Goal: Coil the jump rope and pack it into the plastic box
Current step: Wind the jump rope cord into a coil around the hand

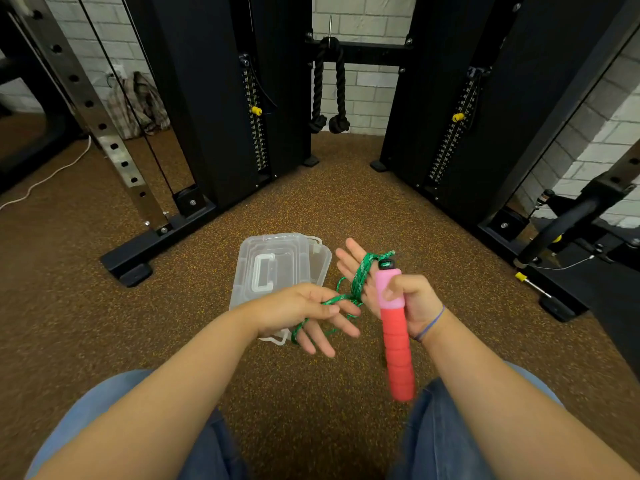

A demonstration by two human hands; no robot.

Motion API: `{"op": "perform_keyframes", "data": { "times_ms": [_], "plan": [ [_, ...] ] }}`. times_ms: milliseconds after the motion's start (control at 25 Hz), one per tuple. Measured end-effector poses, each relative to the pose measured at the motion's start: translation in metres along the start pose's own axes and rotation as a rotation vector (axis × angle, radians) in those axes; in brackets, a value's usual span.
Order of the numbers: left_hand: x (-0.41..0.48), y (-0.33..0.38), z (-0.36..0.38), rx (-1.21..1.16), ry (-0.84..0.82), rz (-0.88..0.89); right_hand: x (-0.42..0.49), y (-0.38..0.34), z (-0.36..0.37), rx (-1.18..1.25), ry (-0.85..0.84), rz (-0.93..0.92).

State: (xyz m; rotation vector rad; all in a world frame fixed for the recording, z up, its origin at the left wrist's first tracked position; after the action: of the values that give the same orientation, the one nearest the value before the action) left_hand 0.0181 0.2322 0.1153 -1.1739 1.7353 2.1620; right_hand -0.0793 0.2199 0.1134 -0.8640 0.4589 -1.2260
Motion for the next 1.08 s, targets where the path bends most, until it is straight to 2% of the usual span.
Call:
{"op": "perform_keyframes", "data": {
  "times_ms": [120, 240, 320, 440, 640, 720, 760, 840, 920, 960, 1000, 1080],
  "plan": [
    [-0.005, 0.003, -0.005, -0.063, -0.039, 0.028, -0.004, 0.009, 0.0, -0.353, -0.084, 0.068],
    [-0.009, 0.01, -0.015, -0.063, 0.034, 0.115, -0.013, 0.023, -0.003, -0.667, -0.155, 0.248],
    [-0.013, 0.015, -0.024, -0.055, 0.113, 0.171, -0.017, 0.029, -0.009, -0.768, -0.139, 0.332],
    [-0.02, 0.022, -0.037, -0.087, 0.229, 0.263, -0.018, 0.034, -0.004, -0.796, -0.188, 0.4],
    [-0.026, 0.024, -0.056, -0.092, 0.44, 0.337, -0.024, 0.046, 0.027, -0.424, -0.384, 0.368],
    [-0.024, 0.022, -0.058, -0.102, 0.493, 0.319, -0.023, 0.043, 0.037, -0.248, -0.38, 0.326],
    [-0.021, 0.02, -0.058, -0.119, 0.503, 0.299, -0.021, 0.043, 0.035, -0.192, -0.319, 0.296],
    [-0.013, 0.013, -0.056, -0.16, 0.48, 0.253, -0.018, 0.038, 0.035, -0.022, -0.215, 0.262],
    [-0.006, 0.007, -0.05, -0.18, 0.405, 0.233, -0.013, 0.013, 0.055, 0.191, -0.264, 0.076],
    [-0.002, 0.004, -0.044, -0.185, 0.353, 0.214, -0.012, 0.007, 0.053, 0.288, -0.192, 0.033],
    [0.001, 0.001, -0.037, -0.178, 0.303, 0.182, -0.01, 0.008, 0.045, 0.373, -0.11, 0.078],
    [0.004, -0.003, -0.022, -0.132, 0.224, 0.103, -0.007, 0.01, 0.033, 0.398, -0.073, 0.117]
  ]
}}
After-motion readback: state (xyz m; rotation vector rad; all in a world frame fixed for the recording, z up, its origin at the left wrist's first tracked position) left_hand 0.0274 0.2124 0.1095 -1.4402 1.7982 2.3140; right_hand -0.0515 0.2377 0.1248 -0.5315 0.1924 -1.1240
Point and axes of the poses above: each hand's wrist, its own x-axis towards the middle knuckle, its own z-axis out of the palm, y = z × x, the point moved 8 cm from there along x, towards the middle knuckle, and after that the axes turned 14 degrees about -z, right-handed, at the moved point
